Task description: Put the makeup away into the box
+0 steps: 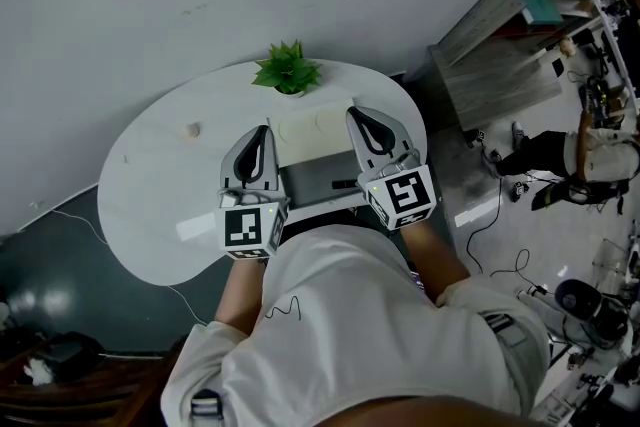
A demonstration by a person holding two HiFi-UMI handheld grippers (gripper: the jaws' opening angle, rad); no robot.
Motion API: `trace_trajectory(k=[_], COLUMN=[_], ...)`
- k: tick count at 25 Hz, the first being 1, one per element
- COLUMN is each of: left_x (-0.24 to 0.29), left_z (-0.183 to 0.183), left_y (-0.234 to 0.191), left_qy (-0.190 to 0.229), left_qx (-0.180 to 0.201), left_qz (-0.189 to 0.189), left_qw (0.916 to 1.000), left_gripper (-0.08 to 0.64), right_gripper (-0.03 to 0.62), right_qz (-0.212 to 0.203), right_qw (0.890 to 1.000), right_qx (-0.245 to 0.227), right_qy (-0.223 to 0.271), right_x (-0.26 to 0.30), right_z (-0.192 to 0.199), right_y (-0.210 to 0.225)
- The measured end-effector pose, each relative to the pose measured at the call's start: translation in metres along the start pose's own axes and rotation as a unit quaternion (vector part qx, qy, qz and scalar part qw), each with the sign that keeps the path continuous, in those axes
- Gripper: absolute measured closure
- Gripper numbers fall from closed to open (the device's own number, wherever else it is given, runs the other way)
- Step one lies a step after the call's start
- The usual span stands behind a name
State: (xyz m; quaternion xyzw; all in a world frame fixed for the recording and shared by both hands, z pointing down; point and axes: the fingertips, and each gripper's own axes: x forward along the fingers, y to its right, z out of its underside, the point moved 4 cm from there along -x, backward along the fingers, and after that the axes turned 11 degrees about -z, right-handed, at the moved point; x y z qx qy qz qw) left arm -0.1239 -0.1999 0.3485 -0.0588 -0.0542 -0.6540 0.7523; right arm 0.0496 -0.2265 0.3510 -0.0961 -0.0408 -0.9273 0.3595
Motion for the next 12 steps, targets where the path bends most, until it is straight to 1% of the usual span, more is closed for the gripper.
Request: trace_trajectory(k=[12], left_x=[-0.0054], left_z=[0.0036], left_y=[0.0005], left_qy=[-0.001], left_qx=[0.003], left_qz=[0.000], left_qw=[1.0000], left_gripper=[0.538], right_gripper=[0.594], right_qz=[0.006], right_qw=[1.000], right_qx=[-0.002], right_qy=[-0.003], right_x=[-0.0044], right_z=[0.0035], right_y=[-0.0016])
